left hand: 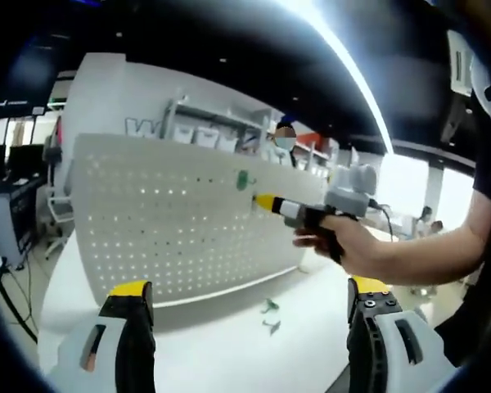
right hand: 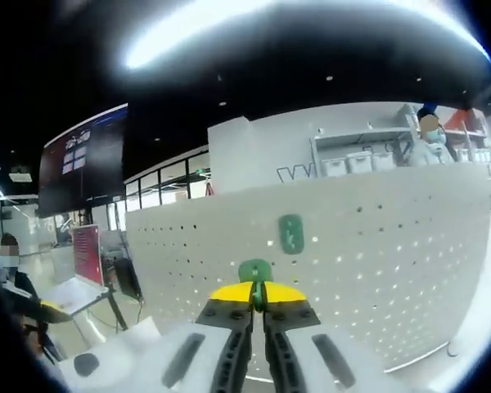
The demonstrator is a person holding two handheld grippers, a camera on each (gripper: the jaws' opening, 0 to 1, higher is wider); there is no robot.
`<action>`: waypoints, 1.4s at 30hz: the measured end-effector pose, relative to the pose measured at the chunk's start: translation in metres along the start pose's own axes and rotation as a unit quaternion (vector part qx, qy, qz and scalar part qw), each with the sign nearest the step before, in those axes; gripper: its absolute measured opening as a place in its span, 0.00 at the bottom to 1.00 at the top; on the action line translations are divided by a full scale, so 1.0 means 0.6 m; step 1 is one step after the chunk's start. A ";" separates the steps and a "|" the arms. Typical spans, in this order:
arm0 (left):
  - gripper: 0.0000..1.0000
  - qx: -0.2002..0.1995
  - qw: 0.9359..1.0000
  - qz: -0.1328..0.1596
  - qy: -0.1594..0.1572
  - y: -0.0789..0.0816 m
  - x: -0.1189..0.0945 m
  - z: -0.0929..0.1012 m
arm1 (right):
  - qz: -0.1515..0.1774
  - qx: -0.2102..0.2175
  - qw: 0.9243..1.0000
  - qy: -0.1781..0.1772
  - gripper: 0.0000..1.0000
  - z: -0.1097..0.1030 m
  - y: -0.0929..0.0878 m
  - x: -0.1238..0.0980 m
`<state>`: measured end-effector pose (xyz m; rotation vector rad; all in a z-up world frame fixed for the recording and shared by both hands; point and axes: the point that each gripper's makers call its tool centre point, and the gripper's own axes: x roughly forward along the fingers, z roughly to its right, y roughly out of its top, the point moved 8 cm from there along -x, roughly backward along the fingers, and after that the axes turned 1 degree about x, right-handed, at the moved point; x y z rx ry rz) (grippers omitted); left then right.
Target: Insert the hook assembly into the mounting plate slot until the hook locks in place.
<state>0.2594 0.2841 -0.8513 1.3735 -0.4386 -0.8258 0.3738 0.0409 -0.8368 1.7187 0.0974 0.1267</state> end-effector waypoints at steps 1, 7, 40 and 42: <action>1.00 0.003 1.000 -0.001 0.000 0.000 0.001 0.000 | 0.003 0.000 1.000 -0.004 0.00 0.004 0.002 0.001; 1.00 0.003 1.000 -0.005 -0.002 -0.006 0.006 0.001 | 0.011 0.003 1.000 -0.028 0.00 0.031 0.003 0.011; 1.00 -0.002 1.000 -0.017 0.014 -0.015 -0.004 -0.018 | 0.062 0.012 0.992 -0.107 0.00 0.077 0.054 0.064; 1.00 -0.002 1.000 -0.017 0.016 -0.015 -0.004 -0.019 | 0.063 0.010 0.992 -0.111 0.00 0.079 0.053 0.064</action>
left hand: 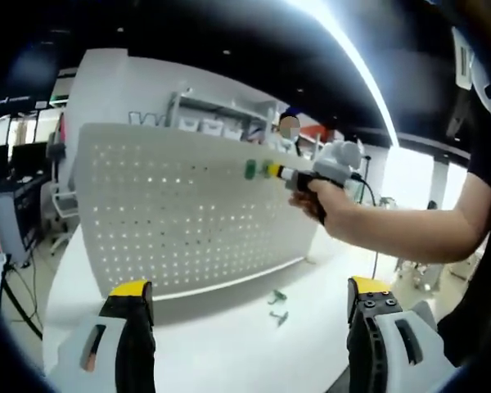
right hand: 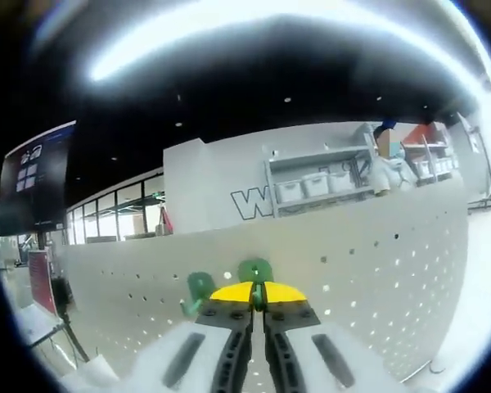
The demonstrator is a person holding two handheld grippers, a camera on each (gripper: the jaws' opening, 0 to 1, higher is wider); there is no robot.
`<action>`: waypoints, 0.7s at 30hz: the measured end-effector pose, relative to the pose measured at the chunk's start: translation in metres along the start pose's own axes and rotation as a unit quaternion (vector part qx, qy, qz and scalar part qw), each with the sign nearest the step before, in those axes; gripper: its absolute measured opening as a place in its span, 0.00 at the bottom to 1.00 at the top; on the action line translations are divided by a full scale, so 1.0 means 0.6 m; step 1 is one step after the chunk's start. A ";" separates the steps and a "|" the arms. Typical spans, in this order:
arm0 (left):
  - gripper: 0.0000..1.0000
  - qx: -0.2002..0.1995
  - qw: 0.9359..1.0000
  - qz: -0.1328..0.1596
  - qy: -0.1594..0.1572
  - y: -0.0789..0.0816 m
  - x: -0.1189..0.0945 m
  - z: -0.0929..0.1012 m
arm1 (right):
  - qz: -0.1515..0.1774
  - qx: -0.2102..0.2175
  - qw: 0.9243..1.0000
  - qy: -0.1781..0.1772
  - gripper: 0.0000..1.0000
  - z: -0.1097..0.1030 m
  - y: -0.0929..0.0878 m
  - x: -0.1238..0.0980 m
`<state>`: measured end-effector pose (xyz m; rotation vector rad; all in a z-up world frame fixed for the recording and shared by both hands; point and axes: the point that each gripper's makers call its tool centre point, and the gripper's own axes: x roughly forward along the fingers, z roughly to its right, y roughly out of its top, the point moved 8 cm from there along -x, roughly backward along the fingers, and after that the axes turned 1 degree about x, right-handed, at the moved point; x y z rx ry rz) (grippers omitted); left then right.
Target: Insert the hook assembly into the mounting plate slot until the hook locks in place.
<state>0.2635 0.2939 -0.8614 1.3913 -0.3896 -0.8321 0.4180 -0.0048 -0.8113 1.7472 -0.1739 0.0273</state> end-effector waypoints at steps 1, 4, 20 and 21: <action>1.00 0.000 1.000 -0.001 0.000 0.000 0.000 0.000 | 0.000 -0.001 1.000 -0.001 0.00 0.001 0.000 0.000; 1.00 0.000 1.000 -0.002 0.000 -0.001 0.000 0.000 | 0.001 0.009 1.000 -0.003 0.00 0.005 -0.005 0.004; 1.00 -0.009 1.000 -0.006 0.015 -0.010 -0.007 -0.008 | 0.002 0.001 1.000 -0.005 0.00 0.000 -0.013 0.007; 1.00 -0.009 1.000 -0.007 0.015 -0.011 -0.009 -0.008 | 0.001 0.001 1.000 -0.004 0.00 0.000 -0.013 0.007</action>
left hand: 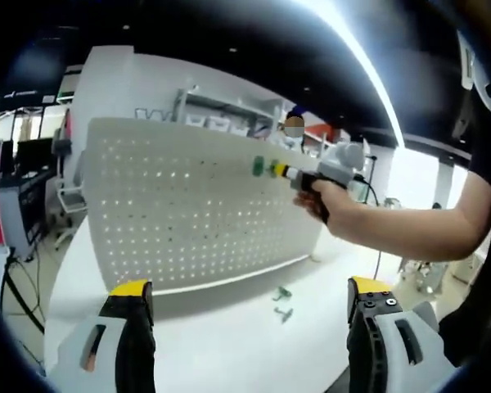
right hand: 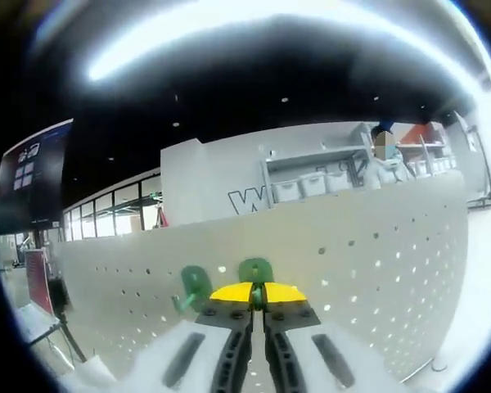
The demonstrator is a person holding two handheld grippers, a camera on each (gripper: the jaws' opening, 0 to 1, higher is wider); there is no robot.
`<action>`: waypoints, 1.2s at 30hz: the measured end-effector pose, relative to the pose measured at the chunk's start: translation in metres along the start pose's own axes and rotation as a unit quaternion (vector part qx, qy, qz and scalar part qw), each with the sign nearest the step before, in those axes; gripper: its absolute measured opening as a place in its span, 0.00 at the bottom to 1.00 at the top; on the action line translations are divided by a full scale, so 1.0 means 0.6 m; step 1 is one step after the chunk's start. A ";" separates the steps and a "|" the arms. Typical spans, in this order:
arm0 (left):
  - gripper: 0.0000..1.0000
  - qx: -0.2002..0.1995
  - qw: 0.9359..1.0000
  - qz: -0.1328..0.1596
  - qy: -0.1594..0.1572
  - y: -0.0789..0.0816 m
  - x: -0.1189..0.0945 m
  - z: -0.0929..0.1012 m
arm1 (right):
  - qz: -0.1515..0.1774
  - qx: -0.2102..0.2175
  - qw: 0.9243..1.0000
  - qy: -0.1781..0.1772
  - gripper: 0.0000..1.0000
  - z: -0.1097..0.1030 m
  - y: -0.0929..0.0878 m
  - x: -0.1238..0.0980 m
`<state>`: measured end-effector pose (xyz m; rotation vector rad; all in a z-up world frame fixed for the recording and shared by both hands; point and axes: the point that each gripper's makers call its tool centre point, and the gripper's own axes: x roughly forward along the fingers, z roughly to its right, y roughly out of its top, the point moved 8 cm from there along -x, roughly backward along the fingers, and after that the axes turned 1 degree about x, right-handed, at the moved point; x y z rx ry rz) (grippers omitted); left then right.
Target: Insert the hook assembly into the mounting plate slot until the hook locks in place.
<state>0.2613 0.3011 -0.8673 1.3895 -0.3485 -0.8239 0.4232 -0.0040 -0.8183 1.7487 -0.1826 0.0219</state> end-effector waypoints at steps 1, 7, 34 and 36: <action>1.00 0.000 1.000 -0.001 0.002 -0.001 -0.003 0.000 | -0.001 0.000 1.000 0.000 0.00 0.001 0.000 0.001; 1.00 -0.011 1.000 -0.011 0.011 -0.017 -0.009 -0.004 | -0.006 -0.006 1.000 0.002 0.01 -0.001 0.001 -0.002; 1.00 -0.003 1.000 -0.014 0.004 -0.019 -0.010 0.003 | -0.003 -0.003 1.000 0.028 0.19 0.007 0.068 -0.031; 1.00 -0.005 1.000 -0.016 0.003 -0.022 -0.010 0.003 | -0.010 -0.004 0.999 0.037 0.20 0.011 0.072 -0.040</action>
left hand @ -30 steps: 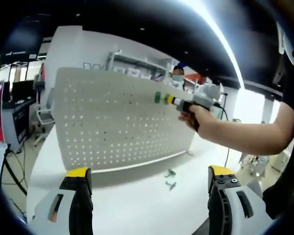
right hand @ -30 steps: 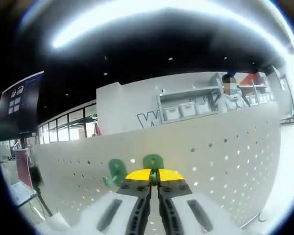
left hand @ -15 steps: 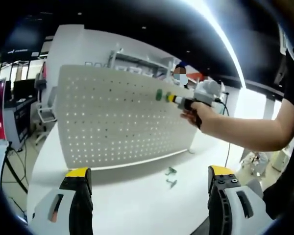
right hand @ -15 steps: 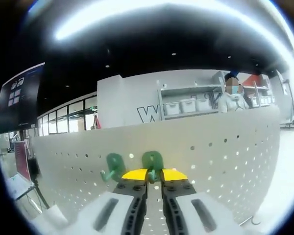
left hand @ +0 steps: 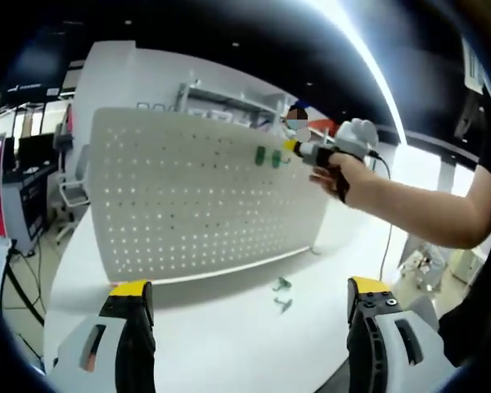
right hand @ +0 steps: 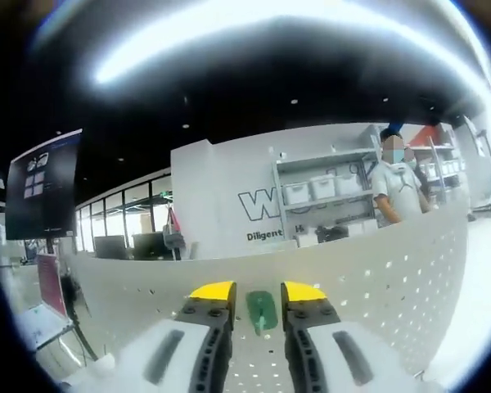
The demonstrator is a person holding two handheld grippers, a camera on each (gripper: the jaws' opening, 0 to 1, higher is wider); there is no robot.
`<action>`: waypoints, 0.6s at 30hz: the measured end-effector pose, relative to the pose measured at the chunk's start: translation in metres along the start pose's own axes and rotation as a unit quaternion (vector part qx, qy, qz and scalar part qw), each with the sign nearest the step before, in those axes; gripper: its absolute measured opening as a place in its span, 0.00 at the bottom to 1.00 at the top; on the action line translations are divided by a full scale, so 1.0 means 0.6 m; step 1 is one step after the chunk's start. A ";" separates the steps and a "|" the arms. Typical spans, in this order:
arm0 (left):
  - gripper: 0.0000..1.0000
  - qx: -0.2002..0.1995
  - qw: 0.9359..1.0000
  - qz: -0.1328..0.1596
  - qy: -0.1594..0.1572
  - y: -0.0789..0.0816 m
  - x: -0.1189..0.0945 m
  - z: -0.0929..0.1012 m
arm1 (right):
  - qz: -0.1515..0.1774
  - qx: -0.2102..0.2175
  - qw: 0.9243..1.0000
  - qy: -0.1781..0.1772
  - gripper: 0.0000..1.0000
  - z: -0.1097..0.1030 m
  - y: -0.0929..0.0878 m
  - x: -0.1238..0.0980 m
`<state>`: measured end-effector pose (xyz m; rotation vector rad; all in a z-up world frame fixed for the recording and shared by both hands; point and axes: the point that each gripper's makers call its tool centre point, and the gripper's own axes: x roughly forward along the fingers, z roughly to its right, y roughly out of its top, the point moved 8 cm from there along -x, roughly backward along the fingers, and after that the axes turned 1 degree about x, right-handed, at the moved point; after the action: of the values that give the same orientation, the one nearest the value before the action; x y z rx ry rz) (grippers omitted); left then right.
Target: Insert the hook assembly into the mounting plate slot until the hook locks in place.
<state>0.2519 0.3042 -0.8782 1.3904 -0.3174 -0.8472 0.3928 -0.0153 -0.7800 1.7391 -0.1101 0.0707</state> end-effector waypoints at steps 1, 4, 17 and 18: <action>1.00 -0.001 1.000 -0.001 0.000 -0.002 0.000 0.000 | -0.003 -0.002 1.000 0.002 0.20 0.002 0.001 -0.004; 1.00 -0.004 1.000 -0.011 0.000 -0.013 0.001 -0.002 | -0.008 -0.007 1.000 0.006 0.20 0.011 0.003 -0.022; 1.00 -0.008 0.999 -0.031 -0.004 -0.029 0.001 0.003 | -0.050 -0.022 0.998 0.020 0.21 0.038 -0.018 -0.092; 1.00 -0.007 0.999 -0.034 -0.005 -0.031 0.001 0.005 | -0.056 -0.024 0.998 0.023 0.21 0.039 -0.023 -0.100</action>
<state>0.2443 0.3025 -0.8955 1.3904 -0.2732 -0.9107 0.3343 -0.0338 -0.8038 1.6924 0.0195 0.0246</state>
